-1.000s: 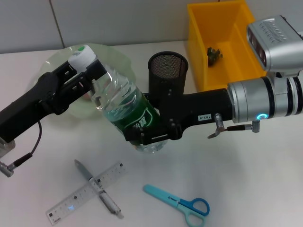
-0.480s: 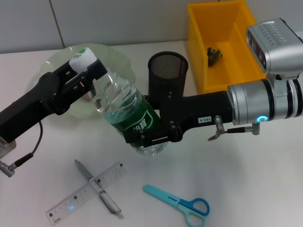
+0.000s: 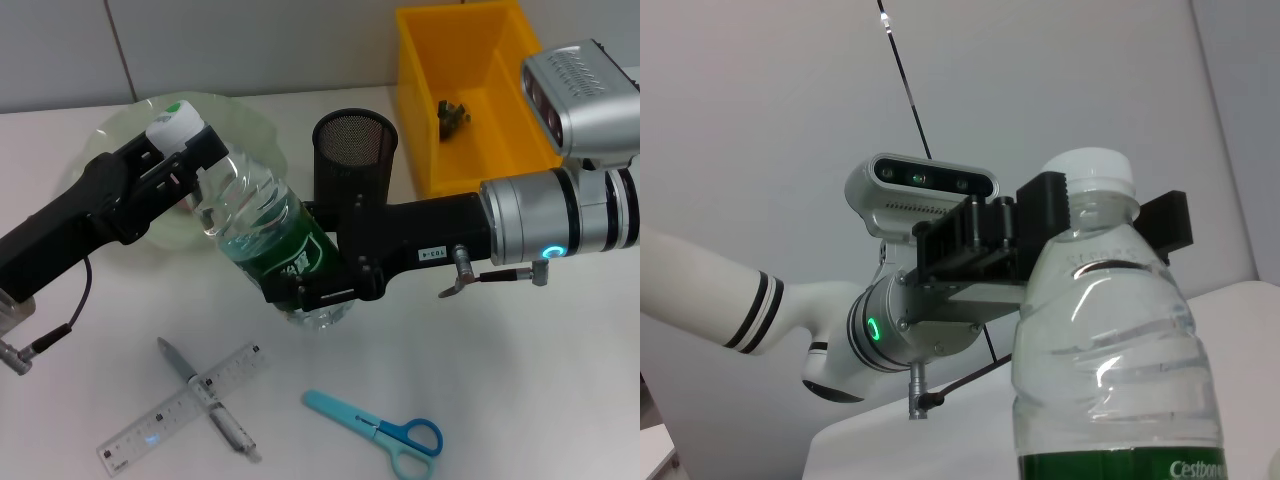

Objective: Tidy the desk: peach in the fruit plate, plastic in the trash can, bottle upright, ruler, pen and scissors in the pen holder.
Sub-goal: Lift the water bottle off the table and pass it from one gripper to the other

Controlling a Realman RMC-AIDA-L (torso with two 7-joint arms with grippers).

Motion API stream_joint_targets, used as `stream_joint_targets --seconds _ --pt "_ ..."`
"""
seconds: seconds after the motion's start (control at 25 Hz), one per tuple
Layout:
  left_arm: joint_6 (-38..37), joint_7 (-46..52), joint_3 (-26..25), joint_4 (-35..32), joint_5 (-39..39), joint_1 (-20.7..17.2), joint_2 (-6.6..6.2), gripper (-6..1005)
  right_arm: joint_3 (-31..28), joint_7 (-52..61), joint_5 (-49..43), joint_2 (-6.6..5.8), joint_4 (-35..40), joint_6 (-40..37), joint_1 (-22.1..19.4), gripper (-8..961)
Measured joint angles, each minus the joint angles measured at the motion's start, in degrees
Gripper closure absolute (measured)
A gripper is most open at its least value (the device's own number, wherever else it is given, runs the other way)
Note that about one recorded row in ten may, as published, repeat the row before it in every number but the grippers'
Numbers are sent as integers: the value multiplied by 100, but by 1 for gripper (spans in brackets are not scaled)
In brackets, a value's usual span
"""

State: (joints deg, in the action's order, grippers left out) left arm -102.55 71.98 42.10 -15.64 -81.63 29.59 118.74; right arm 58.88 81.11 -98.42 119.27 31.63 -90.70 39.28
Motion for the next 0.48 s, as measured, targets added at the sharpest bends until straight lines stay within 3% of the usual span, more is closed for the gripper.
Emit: stream_joint_targets --seconds 0.48 --pt "23 1 0 30 34 -6 6 543 21 5 7 0 1 3 0 184"
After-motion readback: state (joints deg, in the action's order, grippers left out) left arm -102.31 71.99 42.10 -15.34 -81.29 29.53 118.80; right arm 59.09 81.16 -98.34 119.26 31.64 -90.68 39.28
